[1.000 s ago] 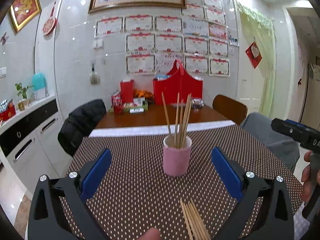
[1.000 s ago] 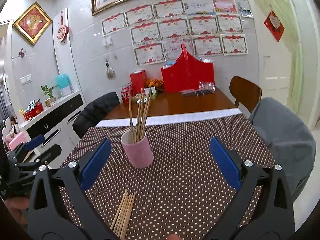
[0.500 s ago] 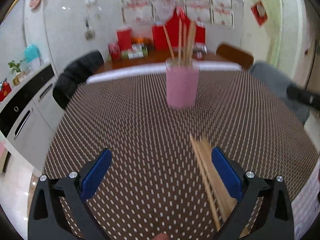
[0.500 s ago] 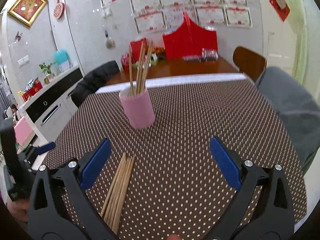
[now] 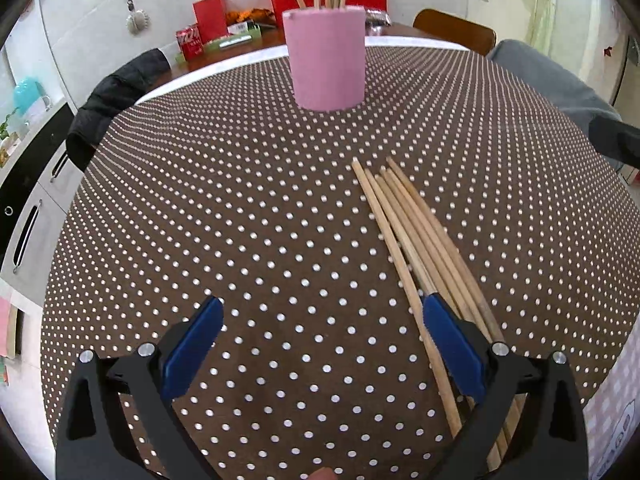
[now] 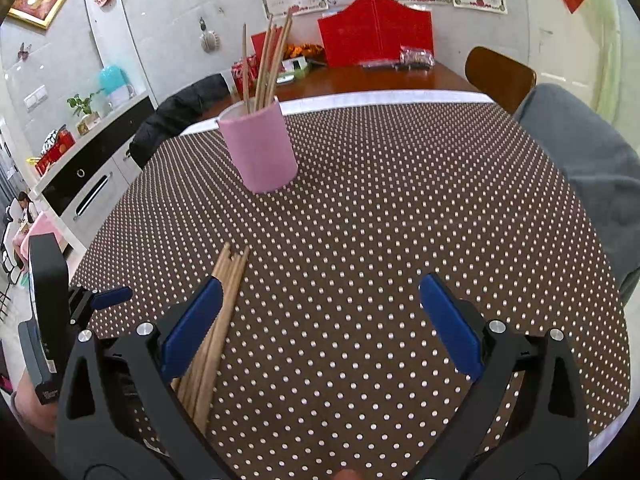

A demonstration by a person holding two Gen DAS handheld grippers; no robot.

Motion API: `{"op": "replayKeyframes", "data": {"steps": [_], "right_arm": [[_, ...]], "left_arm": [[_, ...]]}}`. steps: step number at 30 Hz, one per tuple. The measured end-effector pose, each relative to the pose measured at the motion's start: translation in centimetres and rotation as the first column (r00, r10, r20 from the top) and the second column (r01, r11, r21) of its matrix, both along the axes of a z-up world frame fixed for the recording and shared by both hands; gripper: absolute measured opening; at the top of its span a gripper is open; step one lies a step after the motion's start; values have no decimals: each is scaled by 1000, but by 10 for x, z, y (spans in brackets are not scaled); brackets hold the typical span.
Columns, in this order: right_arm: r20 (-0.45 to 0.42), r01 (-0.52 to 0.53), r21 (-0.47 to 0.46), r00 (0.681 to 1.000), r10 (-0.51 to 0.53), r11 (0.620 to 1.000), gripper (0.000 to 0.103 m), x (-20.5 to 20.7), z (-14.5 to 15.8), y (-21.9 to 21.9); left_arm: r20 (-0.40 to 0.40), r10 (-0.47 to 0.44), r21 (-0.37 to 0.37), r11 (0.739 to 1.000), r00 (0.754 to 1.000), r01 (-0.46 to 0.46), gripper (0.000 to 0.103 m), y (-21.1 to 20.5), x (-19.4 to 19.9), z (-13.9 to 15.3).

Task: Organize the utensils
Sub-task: 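Move the right tool back over the chopstick pile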

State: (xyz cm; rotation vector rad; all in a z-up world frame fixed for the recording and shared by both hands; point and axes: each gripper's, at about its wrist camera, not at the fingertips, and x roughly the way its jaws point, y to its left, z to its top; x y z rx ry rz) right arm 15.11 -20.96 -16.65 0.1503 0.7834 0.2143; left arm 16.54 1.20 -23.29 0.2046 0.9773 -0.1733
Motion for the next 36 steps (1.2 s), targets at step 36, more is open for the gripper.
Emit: {"op": "replayKeyframes", "data": {"steps": [36], "right_arm": [[-228, -226, -227, 958, 174, 947, 97, -11, -64, 81]], "left_arm": [[-18, 19, -66, 998, 1000, -20, 98, 19, -6, 1]]}}
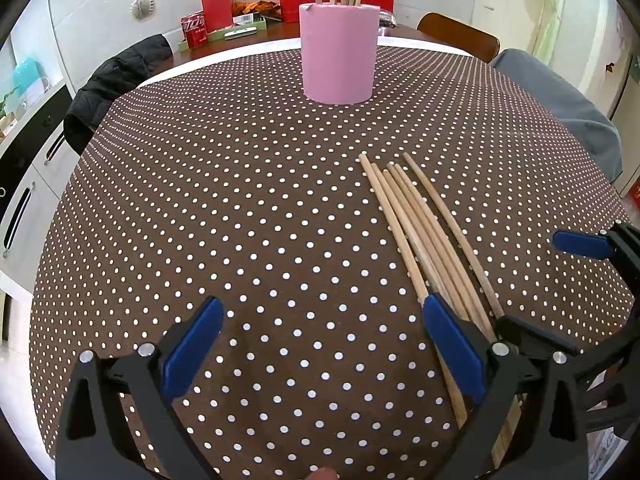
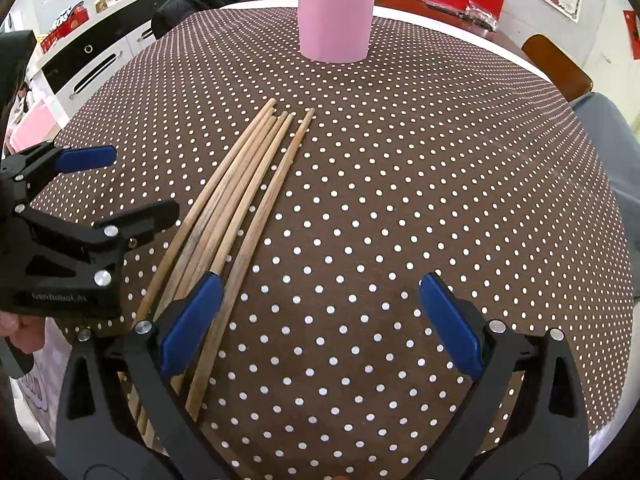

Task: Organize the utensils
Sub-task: 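Move the right tool back over the chopstick pile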

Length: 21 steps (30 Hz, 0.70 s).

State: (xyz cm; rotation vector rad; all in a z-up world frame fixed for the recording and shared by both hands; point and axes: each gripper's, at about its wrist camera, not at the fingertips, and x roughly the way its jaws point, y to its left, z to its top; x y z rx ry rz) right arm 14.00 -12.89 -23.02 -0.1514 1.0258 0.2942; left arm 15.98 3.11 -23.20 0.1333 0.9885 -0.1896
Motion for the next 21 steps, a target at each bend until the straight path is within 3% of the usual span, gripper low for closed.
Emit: {"op": "replayKeyframes", "data": {"steps": [4, 7, 21], "right_arm": [[10, -8, -25, 1000, 8, 1000, 94, -2, -4, 7], [1, -25, -8, 1000, 25, 1000, 84, -3, -3, 6], [-10, 7, -10, 1000, -7, 1000, 82, 15, 1, -12]], "left_arm": [[-4, -9, 3, 1000, 1000, 9, 98, -2, -1, -1], [-14, -16, 11, 1000, 1000, 16, 98, -9, -1, -3], [-18, 0, 61, 998, 1000, 1, 98, -18, 9, -8]]}}
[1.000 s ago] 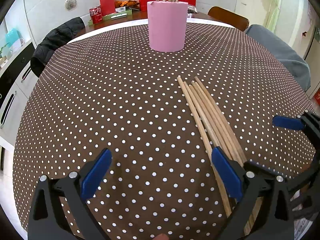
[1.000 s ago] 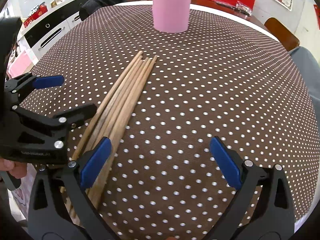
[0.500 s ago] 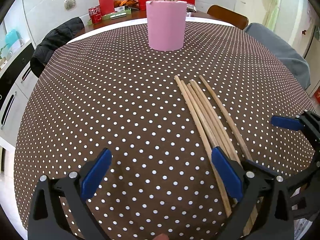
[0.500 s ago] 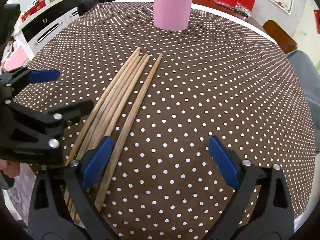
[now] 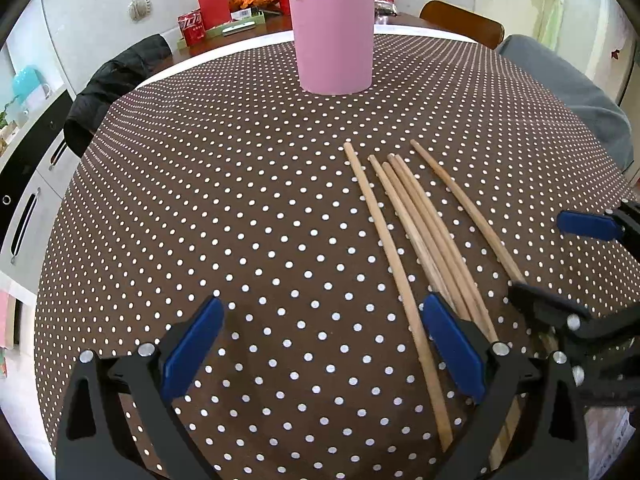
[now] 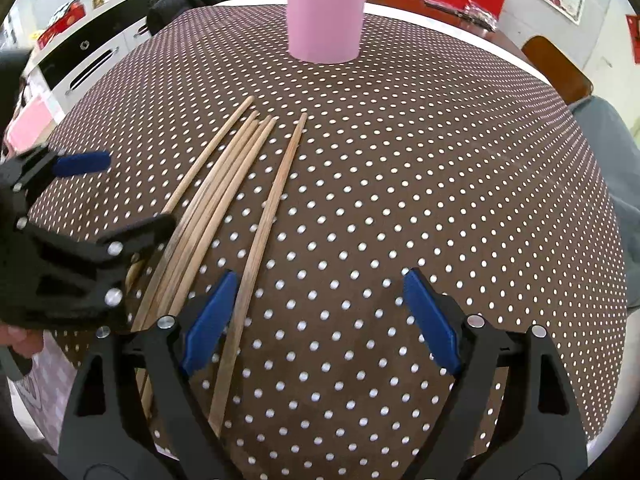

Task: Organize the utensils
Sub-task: 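Move the right tool back over the chopstick pile, then close the right tool on one chopstick and lift it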

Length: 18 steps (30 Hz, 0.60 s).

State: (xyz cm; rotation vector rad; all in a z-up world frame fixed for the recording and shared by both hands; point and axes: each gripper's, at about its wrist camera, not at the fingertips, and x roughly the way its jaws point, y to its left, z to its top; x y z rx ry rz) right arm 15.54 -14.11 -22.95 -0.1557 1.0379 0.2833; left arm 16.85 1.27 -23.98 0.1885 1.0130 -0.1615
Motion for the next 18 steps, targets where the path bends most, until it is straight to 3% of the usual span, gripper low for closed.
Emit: {"op": "replayKeyframes", "data": {"steps": [3, 5, 7, 9, 10, 11, 12, 18], "right_arm": [[-5, -2, 7, 1000, 2, 1000, 78, 10, 1, 6], [-2, -5, 8, 1000, 5, 1000, 67, 17, 2, 11], [1, 1, 9, 1000, -1, 1000, 38, 22, 5, 15], [5, -1, 5, 1000, 1, 1000, 33, 28, 7, 19], [6, -7, 3, 1000, 7, 1000, 23, 29, 7, 20], [8, -27, 5, 1000, 27, 1000, 17, 30, 8, 22], [11, -35, 2, 999, 35, 999, 10, 27, 7, 23], [32, -17, 109, 999, 14, 994, 6, 20, 9, 0]], "left_arm": [[4, 2, 24, 1000, 1000, -2, 96, 2, 12, 3], [-9, -23, 9, 1000, 1000, 23, 82, 0, 21, 4], [-33, -63, -30, 998, 997, 62, 69, -2, 27, 7], [-41, -100, -48, 994, 994, 98, 56, -4, 29, 9], [-37, -115, -49, 992, 993, 113, 40, -6, 29, 11], [-34, -128, -52, 991, 991, 126, 14, -6, 29, 13], [-38, -138, -56, 989, 990, 135, 8, -6, 28, 14], [2, -123, -129, 984, 992, 122, 5, 10, 17, 17]]}}
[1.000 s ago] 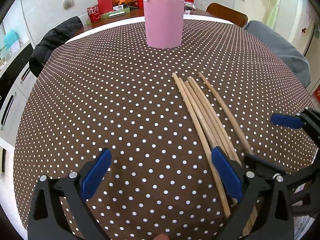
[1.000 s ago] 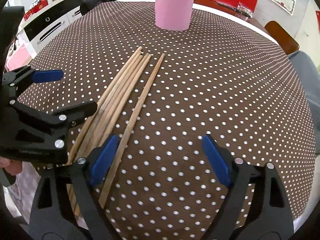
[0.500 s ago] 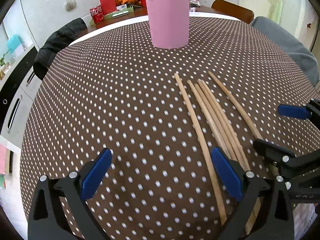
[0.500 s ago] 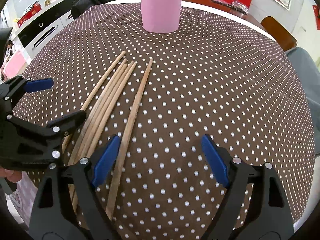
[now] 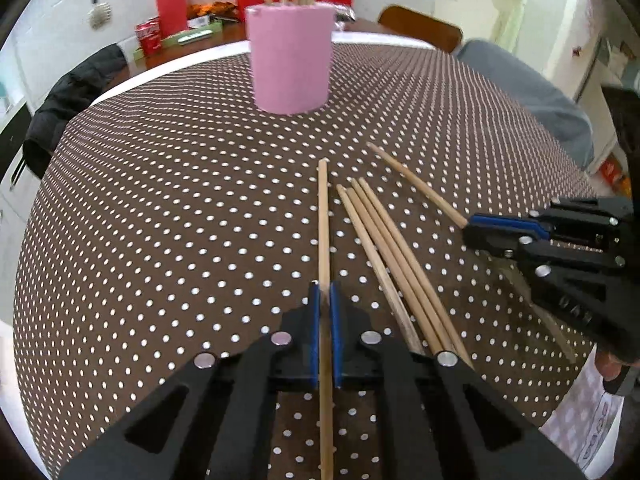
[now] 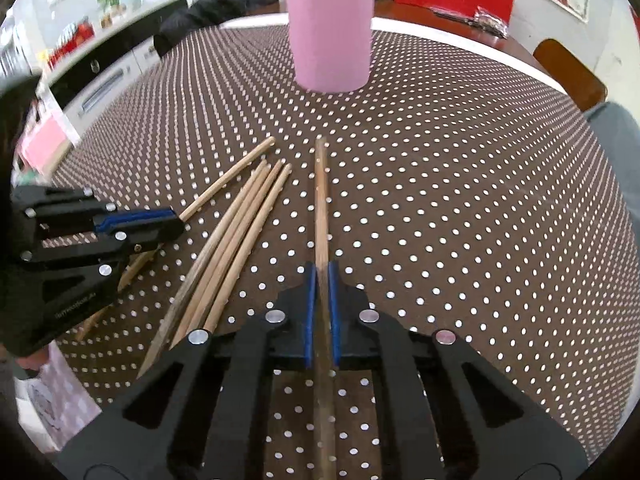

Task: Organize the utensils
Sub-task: 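Close the right tool on one chopstick and lift it, then carry the chopstick upright over the pink cup and lower it in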

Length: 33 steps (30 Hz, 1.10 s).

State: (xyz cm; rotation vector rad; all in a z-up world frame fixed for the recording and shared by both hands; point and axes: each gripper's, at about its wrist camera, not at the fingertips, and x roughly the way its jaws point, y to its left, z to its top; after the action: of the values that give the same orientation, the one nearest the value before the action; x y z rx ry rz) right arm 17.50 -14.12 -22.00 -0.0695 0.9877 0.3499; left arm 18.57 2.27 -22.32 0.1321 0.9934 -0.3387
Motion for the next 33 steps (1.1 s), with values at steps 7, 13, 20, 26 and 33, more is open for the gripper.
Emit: {"op": "replayKeyframes", "data": {"steps": [7, 13, 20, 26, 33], "right_arm": [[71, 26, 149, 997, -37, 989, 6, -5, 20, -27], [186, 14, 256, 980, -64, 967, 6, -7, 47, -40], [299, -24, 303, 952, -71, 953, 6, 8, 80, -42], [357, -47, 325, 931, -77, 944, 6, 21, 99, -39], [467, -85, 331, 880, -85, 940, 6, 41, 143, -32]], "left_arm": [[105, 105, -118, 989, 989, -92, 5, 24, -10, 25], [226, 156, -226, 969, 962, -104, 5, 31, -14, 59], [355, 180, -283, 956, 917, -78, 5, 15, 2, 97], [469, 206, -349, 936, 859, -34, 5, 20, 19, 124], [569, 237, -403, 915, 787, 16, 5, 19, 44, 163]]}}
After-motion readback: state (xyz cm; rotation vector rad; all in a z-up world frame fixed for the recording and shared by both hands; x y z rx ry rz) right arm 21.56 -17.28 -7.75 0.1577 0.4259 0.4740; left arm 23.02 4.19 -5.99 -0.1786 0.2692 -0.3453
